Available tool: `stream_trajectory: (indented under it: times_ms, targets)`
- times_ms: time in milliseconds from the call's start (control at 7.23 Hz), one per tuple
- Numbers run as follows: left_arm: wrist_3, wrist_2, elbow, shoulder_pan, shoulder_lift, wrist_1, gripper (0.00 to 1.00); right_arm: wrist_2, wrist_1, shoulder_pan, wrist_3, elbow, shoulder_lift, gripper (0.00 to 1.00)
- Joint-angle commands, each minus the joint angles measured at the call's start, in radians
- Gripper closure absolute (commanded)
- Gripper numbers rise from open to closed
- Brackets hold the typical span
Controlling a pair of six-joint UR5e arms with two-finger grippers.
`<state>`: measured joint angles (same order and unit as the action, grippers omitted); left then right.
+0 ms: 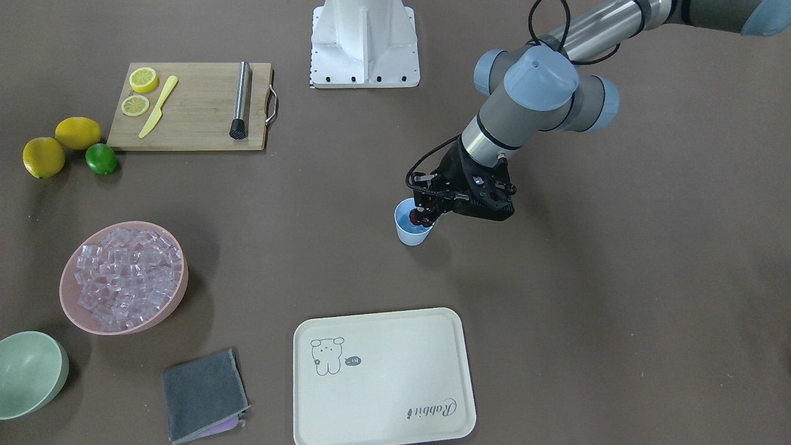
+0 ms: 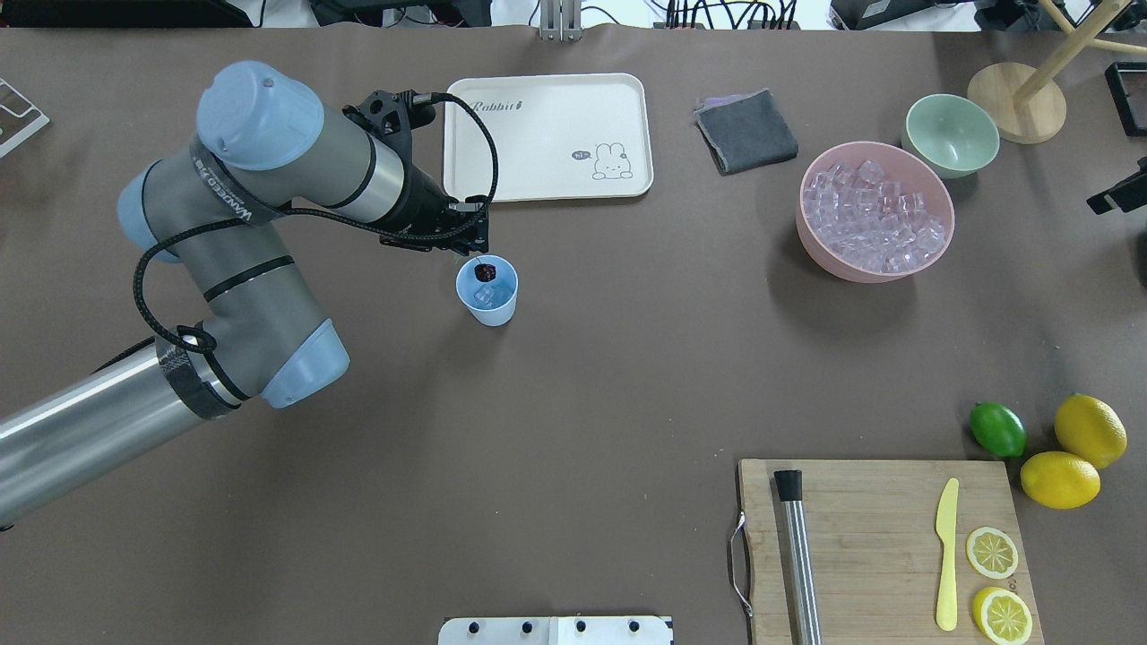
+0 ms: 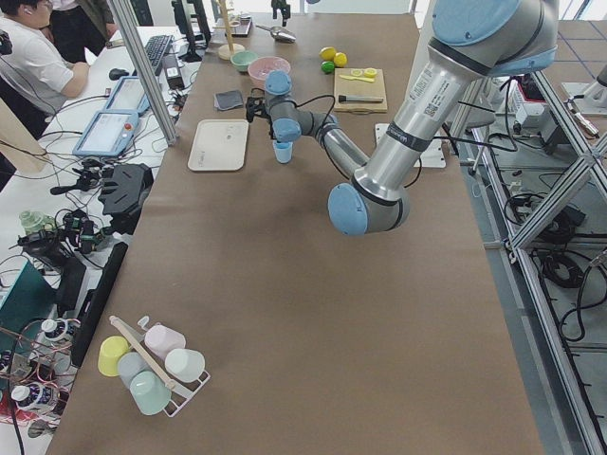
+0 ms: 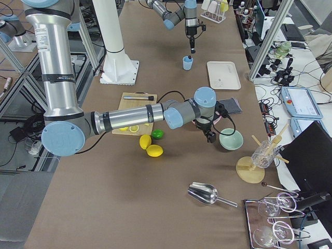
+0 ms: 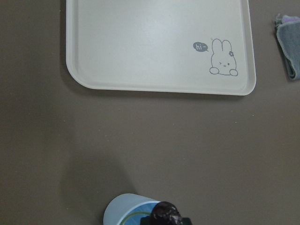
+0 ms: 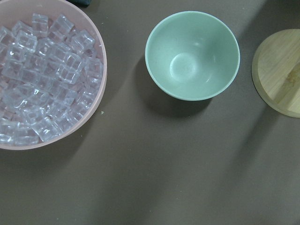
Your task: Put ice and cherries in cup
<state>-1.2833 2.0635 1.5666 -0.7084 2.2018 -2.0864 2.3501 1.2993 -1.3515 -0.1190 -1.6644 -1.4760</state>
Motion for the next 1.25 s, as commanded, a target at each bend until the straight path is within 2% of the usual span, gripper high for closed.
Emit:
stream_trajectory:
  times_ms: [0,138,415,553,692,830,1107]
  targets:
    - [0.002,-0.022,0.001,0.026,-0.005,0.0,0.27,0.0,0.002,0.0,0.001,0.0,0.0,0.02]
    - [0.001,-0.02,0.0,0.026,-0.008,0.0,0.02,0.0,0.0,0.0,0.002,0.0,0.0,0.02]
    - [0.007,-0.017,0.031,-0.008,-0.013,0.025,0.02,0.0,0.005,0.0,0.001,0.012,0.011,0.02]
    - [0.013,-0.01,0.039,-0.057,-0.051,0.023,0.02,0.0,0.005,0.0,0.001,0.017,0.013,0.02]
    - [0.097,-0.002,0.061,-0.106,-0.109,0.023,0.02,0.0,0.005,0.0,0.001,0.017,0.013,0.02]
    - [0.193,0.068,0.064,-0.184,-0.16,0.026,0.02,0.002,0.003,0.0,0.001,0.017,0.013,0.02]
    - [0.403,0.273,0.079,-0.398,-0.311,0.02,0.02,0.005,0.003,0.0,0.001,0.017,0.011,0.02]
